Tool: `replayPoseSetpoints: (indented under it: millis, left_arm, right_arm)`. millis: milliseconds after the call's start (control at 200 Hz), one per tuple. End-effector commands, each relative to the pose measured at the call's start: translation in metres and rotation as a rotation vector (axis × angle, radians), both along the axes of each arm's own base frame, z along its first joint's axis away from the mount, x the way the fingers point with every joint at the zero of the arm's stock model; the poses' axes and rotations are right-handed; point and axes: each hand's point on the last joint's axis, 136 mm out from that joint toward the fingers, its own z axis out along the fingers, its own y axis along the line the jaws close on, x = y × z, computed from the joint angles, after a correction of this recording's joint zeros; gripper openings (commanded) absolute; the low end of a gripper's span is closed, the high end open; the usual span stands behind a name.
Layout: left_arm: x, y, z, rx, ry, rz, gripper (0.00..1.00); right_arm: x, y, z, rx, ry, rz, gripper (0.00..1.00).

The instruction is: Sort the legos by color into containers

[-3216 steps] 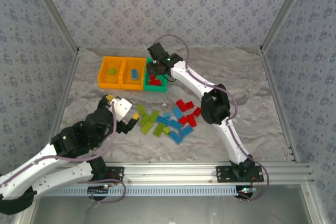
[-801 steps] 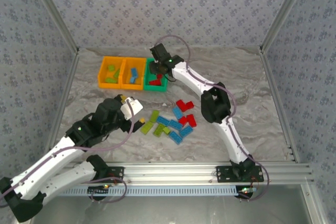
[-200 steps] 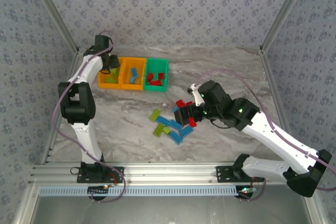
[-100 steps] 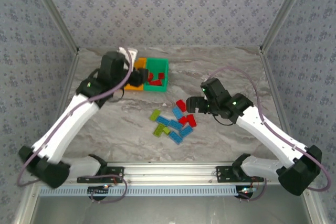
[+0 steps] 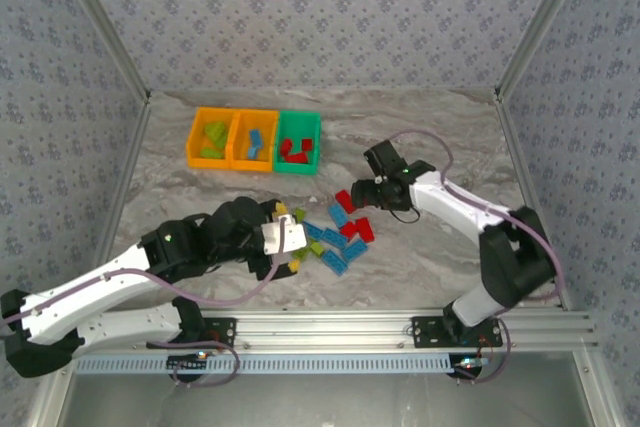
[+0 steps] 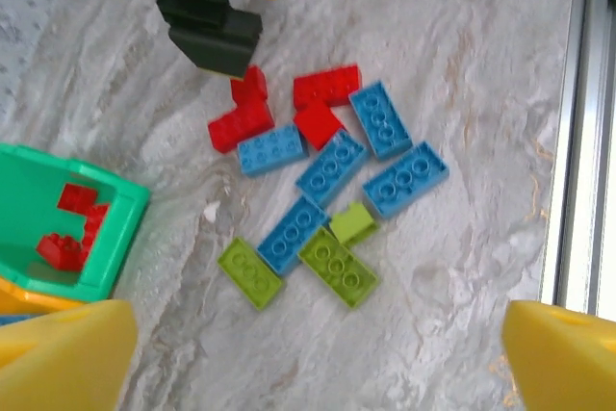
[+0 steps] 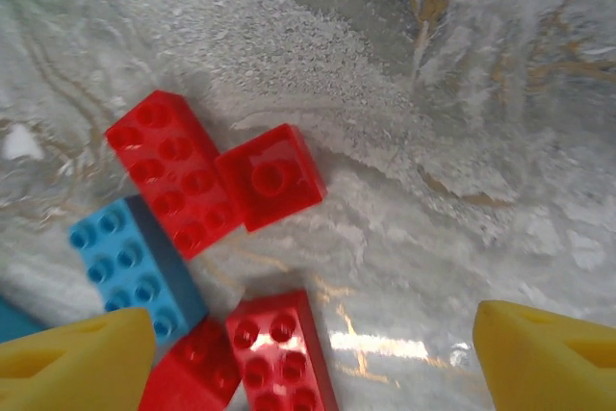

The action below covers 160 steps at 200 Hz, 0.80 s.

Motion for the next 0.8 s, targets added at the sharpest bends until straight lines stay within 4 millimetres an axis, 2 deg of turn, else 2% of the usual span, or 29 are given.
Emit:
replayPoseSetpoints:
  millis: [0, 205, 275, 445, 525, 665, 795]
  left_arm:
    - [0.004, 0.005, 0.005, 0.024, -0.072, -0.02, 0.99]
    - [0.012, 0.013, -0.006, 0.072, -0.098, 0.023, 0.99]
    - [0.012, 0.014, -0.008, 0.079, -0.104, 0.026, 0.99]
    - [0.013, 0.015, -0.009, 0.081, -0.114, 0.023, 0.99]
    - [0.013, 0.015, -0.01, 0.08, -0.116, 0.028, 0.99]
    - [0.015, 0.017, -0.01, 0.077, -0.128, 0.033, 0.99]
    - [0.018, 0.018, -0.008, 0.071, -0.145, 0.05, 0.99]
  right_arm:
    - [0.024, 0.011, -0.004, 0.037, -0.019, 0.009, 0.84]
    - [0.035, 0.005, -0.041, -0.001, 0.058, -0.028, 0.68]
    - [0.034, -0.001, -0.048, -0.008, 0.073, -0.048, 0.61]
    - [0.027, -0.003, -0.067, 0.091, 0.139, -0.066, 0.57]
    - [0.024, -0.007, -0.075, 0.114, 0.164, -0.091, 0.46]
    - [0.024, -0.012, -0.073, 0.149, 0.164, -0.115, 0.33]
    - [0.028, -0.012, -0.047, 0.163, 0.1, -0.113, 0.23]
